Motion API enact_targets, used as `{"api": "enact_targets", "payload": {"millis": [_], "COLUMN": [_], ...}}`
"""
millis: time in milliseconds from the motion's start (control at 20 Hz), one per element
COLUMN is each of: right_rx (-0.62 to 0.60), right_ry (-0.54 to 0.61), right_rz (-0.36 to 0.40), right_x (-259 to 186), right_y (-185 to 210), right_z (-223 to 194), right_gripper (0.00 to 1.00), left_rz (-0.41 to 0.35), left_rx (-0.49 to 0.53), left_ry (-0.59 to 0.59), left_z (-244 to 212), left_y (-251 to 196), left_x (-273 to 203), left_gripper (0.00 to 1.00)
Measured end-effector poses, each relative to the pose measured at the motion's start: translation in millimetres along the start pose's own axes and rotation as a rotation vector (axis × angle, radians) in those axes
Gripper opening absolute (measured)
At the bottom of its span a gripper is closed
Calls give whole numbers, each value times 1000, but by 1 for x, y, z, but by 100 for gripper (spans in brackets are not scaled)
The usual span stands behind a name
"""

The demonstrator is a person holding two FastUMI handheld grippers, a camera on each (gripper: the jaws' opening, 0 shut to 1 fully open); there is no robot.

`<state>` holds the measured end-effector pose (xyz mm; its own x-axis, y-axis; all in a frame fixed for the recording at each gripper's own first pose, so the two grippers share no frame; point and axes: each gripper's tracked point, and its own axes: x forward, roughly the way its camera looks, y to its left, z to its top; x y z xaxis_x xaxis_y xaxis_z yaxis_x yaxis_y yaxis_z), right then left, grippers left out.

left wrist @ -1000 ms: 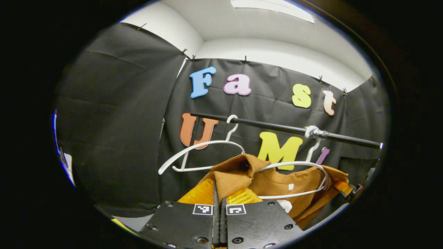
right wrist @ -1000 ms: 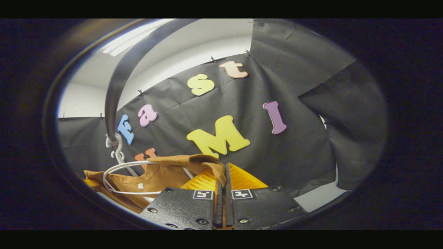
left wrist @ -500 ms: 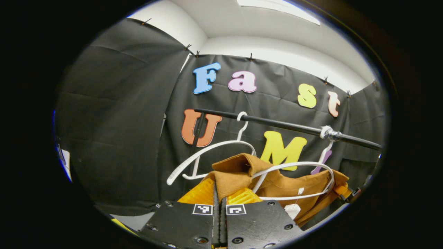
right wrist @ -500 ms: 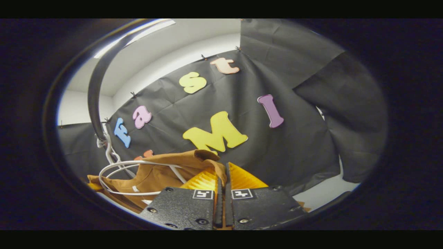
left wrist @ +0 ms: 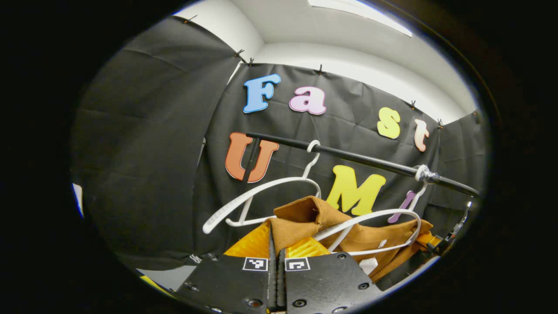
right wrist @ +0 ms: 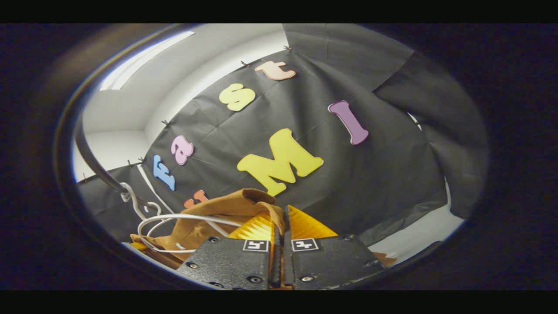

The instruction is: Grasp the clothes on the hanger with both hands and then place them into the laundry hamper below.

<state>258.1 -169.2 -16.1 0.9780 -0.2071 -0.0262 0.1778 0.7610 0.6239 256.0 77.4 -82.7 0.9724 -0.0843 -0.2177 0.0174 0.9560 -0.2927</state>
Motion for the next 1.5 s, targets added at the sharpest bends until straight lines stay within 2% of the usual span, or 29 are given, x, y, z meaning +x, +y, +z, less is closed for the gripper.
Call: {"api": "enact_targets", "payload": {"millis": [150, 300, 350, 400, 450, 500, 550, 600, 650, 700, 800, 850, 900, 950, 1150, 1450, 1500], "right_rx": [66, 75, 82, 96, 106, 119, 130, 144, 151, 157, 146, 135, 126, 126, 96, 76, 65], "right_ry": [67, 105, 134, 142, 154, 157, 176, 191, 207, 218, 243, 250, 265, 284, 353, 458, 481], "right_rz": [23, 46, 57, 57, 60, 60, 70, 69, 72, 62, 39, 15, -7, -24, -72, -65, -62], "right_x": [20, 25, 26, 29, 31, 32, 32, 31, 31, 30, 26, 27, 24, 23, 12, -6, -12], "right_y": [-8, -15, -17, -20, -25, -29, -32, -34, -39, -43, -55, -64, -72, -80, -96, -89, -87], "right_z": [2, 0, -3, -5, -4, -4, -6, -12, -16, -22, -34, -40, -50, -60, -95, -142, -150], "right_gripper": [6, 4, 6, 5, 5, 5, 6, 5, 5, 6, 4, 6, 8, 6, 6, 3, 5], "left_rz": [-73, -121, -140, -162, -185, -201, -211, -217, -223, -227, -217, -212, -209, -205, -161, -132, -129], "left_rx": [-35, -38, -58, -88, -122, -148, -162, -171, -183, -194, -194, -195, -206, -214, -171, -187, -185], "left_ry": [32, 52, 62, 72, 79, 91, 101, 113, 123, 131, 150, 160, 171, 191, 234, 266, 279], "left_z": [-9, -23, -26, -29, -31, -35, -40, -44, -49, -52, -63, -72, -80, -91, -116, -141, -148], "left_y": [-7, -10, -11, -11, -10, -10, -10, -7, -4, -3, 3, 6, 8, 11, 22, 24, 22], "left_x": [11, 13, 17, 20, 20, 20, 19, 20, 21, 21, 18, 18, 16, 12, -3, -28, -32], "left_gripper": [5, 5, 0, 5, 0, 0, 5, 0, 0, 5, 5, 0, 0, 0, 0, 0, 0]}}
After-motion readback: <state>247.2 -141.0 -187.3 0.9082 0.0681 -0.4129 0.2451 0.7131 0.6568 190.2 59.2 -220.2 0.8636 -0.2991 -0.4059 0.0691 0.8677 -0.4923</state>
